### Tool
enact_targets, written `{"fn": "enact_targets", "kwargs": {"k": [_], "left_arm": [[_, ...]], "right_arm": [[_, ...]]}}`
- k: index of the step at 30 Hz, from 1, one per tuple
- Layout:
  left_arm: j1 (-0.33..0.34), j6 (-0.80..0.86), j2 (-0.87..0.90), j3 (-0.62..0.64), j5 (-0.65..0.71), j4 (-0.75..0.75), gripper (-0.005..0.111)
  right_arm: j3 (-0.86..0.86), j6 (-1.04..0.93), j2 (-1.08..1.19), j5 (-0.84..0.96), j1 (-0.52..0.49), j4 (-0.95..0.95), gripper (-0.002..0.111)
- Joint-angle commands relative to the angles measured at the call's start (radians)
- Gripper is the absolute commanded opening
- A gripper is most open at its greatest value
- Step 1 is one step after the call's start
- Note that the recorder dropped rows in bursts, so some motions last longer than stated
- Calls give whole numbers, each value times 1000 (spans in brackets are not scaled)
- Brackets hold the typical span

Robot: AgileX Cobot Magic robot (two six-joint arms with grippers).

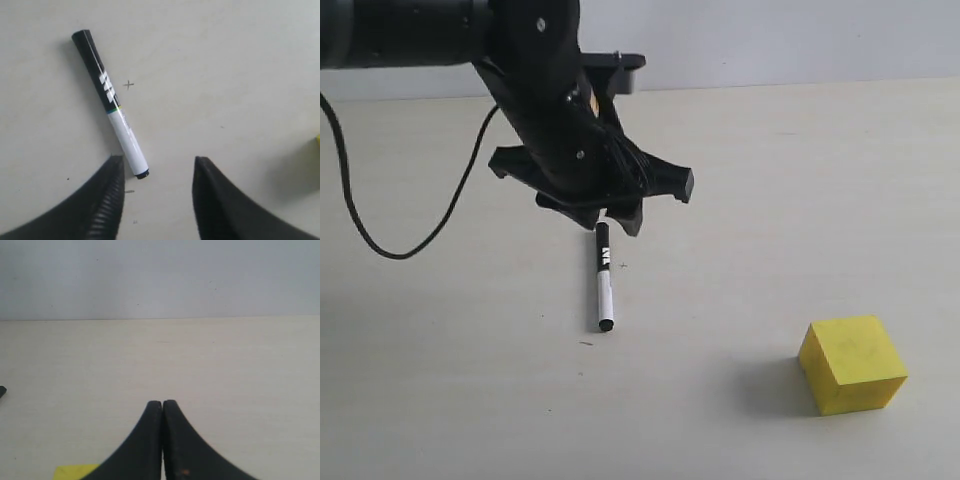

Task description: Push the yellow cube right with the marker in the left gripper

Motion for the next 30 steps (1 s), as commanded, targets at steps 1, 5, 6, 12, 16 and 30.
{"fn": "enact_targets", "kwargs": {"k": [1, 5, 6, 12, 16, 30], "left_arm": [[-3, 67, -114, 44, -24, 2, 17], [-3, 96, -254, 163, -132, 2, 0], [-3, 96, -295, 206, -182, 2, 0], [-3, 96, -583, 523, -588, 2, 0], [-3, 100, -818, 720, -788, 2, 0], [0, 96, -1250, 872, -673, 2, 0]], "right_arm": [[4, -9, -4, -6, -5, 0, 0], [4, -9, -4, -6, -5, 0, 0], [4, -9, -4, -6, -5, 0, 0], [4, -9, -4, -6, -5, 0, 0], [4, -9, -4, -6, -5, 0, 0], [4, -9, -4, -6, -5, 0, 0]]}}
